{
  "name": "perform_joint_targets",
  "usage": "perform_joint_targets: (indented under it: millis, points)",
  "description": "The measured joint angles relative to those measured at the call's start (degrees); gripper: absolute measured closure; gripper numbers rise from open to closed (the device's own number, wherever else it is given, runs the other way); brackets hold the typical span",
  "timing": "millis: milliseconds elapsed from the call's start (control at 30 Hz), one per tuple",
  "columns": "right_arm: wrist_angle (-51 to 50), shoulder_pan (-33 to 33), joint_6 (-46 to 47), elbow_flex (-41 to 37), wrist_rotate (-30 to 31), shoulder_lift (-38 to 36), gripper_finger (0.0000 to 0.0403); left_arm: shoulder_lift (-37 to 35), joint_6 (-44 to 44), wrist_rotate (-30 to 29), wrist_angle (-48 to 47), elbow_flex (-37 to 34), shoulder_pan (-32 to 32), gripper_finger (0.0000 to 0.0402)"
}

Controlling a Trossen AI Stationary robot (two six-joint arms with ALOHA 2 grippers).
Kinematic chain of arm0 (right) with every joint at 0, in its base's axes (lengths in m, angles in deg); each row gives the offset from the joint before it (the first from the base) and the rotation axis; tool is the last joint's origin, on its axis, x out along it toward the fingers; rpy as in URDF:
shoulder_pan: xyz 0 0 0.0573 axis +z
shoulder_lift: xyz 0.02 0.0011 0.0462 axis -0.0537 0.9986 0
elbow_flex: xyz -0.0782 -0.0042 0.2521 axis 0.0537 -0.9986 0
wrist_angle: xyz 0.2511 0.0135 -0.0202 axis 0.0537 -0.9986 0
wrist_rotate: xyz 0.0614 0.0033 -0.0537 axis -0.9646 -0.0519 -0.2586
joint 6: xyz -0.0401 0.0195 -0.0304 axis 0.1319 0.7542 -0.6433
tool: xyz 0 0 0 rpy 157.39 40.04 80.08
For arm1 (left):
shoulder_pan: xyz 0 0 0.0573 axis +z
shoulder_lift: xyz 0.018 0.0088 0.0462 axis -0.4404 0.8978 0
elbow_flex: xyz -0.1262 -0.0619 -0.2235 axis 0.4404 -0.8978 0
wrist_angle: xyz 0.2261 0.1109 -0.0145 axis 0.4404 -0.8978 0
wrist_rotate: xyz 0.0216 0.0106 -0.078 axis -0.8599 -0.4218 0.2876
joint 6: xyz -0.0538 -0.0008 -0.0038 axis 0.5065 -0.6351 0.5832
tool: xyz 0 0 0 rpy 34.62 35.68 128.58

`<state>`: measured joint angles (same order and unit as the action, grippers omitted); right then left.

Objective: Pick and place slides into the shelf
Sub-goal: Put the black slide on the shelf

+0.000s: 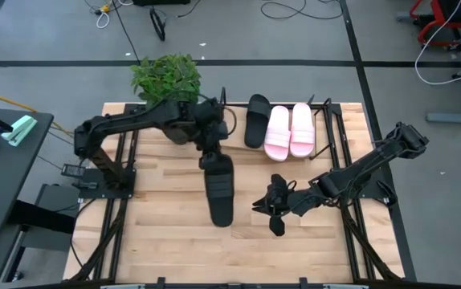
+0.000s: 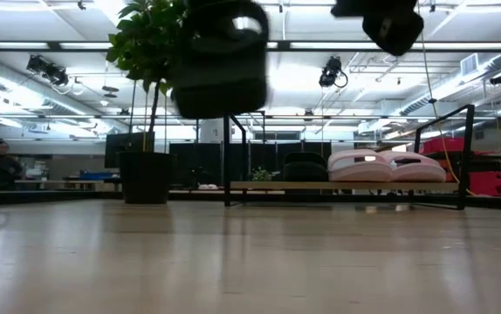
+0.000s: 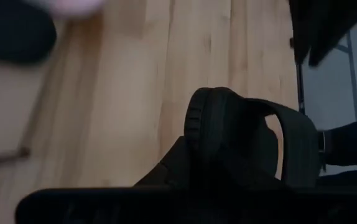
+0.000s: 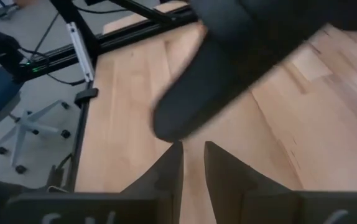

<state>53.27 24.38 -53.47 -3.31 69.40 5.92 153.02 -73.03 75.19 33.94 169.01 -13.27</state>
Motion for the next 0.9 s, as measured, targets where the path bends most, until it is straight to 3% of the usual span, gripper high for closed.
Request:
perform_joint_targets:
  millis: [267, 467, 700, 900]
  points:
    - [-2.5, 1.0, -5.3, 1.7, -0.2, -1.1, 0.0350, 12.1, -8.0, 0.0, -12.4, 24.4, 1.3, 0.0361]
    - [-3.5, 1.1, -10.2, 1.7, 3.0, -2.1, 0.0381, 21.4, -11.6, -0.3, -22.4, 41.0, 4.0, 0.0361]
    - [-3.4, 0.6, -13.8, 1.7, 5.8, -2.4, 0.0394, 21.4, -12.6, -1.0, -20.7, 39.8, 6.3, 0.0361]
    - [-3.9, -2.6, -13.9, 1.7, 5.8, -2.4, 0.0391, 21.4, -21.9, -5.9, -17.8, 40.2, 6.0, 0.0361]
